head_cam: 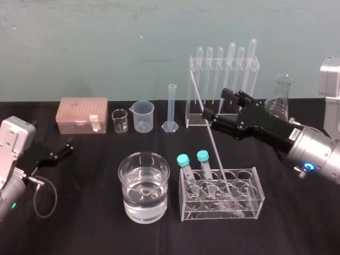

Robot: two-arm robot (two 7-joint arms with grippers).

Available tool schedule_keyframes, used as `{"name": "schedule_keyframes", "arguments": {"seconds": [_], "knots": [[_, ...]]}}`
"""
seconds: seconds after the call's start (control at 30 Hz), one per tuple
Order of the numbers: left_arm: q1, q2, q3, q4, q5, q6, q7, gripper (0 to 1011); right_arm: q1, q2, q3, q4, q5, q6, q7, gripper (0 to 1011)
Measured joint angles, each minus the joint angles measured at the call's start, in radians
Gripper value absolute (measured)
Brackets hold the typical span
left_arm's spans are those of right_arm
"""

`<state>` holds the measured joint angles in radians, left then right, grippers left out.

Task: Hold the thermometer with one hand and immerse one end into the beaker, then reinsert it into the test tube rack.

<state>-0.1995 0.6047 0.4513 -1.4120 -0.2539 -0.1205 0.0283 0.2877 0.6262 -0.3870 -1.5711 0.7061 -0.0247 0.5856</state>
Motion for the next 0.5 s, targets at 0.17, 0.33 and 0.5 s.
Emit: {"name": "schedule_keyframes", "arguments": {"seconds": [0.17,0.33,0.5], "knots": [[0.0,0.0,0.0,0.0,0.0,0.0,0.0,1008,0.0,0.0,0.0,0.0,0.0,0.0,0.0,1000],[0.0,0.0,0.0,0.0,0.0,0.0,0.0,1008,-0.008,-0.016,0.041,-0.007,-0.003,-0.027,-0.044,1002],[0.0,0.0,0.0,0.0,0.0,0.0,0.0,1008,-0.033,-0.038,0.093,-0.007,-0.11,-0.051,-0.24,1002]]}}
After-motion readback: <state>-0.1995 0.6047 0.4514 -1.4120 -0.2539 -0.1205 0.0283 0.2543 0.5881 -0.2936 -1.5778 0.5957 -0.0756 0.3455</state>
